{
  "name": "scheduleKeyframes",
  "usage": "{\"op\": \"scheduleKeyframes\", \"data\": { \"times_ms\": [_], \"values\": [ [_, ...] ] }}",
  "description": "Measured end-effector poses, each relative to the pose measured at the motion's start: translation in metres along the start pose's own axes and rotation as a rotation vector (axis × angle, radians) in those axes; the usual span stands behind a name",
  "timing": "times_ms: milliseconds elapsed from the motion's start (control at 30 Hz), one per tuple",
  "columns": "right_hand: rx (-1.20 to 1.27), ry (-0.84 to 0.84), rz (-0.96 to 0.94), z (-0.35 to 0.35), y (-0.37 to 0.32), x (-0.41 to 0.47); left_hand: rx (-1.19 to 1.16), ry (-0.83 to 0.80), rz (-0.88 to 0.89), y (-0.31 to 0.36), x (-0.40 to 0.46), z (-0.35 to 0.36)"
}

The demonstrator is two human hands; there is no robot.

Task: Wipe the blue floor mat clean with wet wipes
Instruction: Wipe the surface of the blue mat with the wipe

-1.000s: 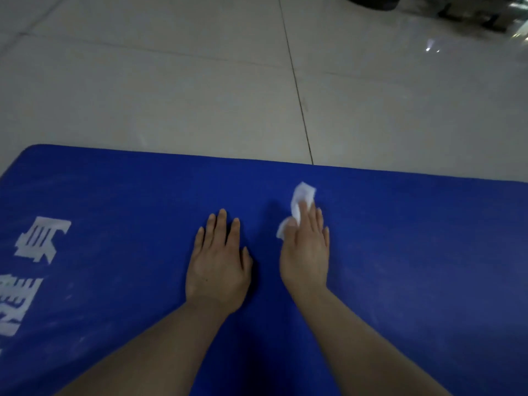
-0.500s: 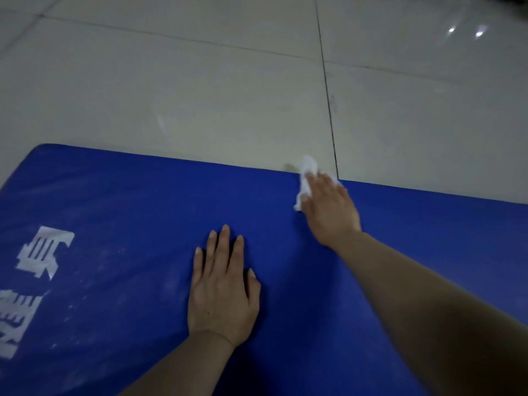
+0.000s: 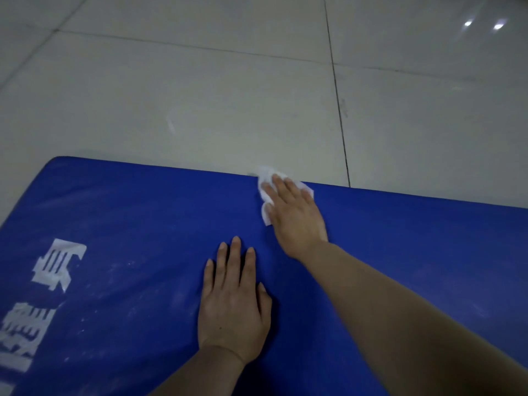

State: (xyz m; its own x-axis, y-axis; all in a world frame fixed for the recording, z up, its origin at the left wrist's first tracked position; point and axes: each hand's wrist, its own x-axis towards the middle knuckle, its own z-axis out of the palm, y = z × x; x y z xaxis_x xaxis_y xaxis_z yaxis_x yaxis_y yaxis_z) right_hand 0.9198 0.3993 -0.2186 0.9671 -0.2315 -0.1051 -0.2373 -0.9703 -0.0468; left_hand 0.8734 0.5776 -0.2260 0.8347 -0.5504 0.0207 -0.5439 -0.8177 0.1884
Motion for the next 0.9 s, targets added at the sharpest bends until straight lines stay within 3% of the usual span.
{"op": "scheduleKeyframes", "data": {
  "times_ms": [133,300,500,900],
  "values": [
    [-0.001,0.009,0.114,-0.006,0.050,-0.016,-0.007,0.005,0.006,0.000,0.000,0.001],
    [0.032,-0.069,0.399,-0.023,0.100,-0.039,-0.003,-0.002,0.011,-0.001,-0.001,0.002],
    [0.071,0.017,0.222,-0.013,0.060,-0.041,0.032,-0.040,0.009,-0.001,0.001,0.000],
    [0.166,0.066,0.317,0.003,0.054,-0.040,0.076,-0.078,0.030,-0.004,0.000,0.002]
  ]
}}
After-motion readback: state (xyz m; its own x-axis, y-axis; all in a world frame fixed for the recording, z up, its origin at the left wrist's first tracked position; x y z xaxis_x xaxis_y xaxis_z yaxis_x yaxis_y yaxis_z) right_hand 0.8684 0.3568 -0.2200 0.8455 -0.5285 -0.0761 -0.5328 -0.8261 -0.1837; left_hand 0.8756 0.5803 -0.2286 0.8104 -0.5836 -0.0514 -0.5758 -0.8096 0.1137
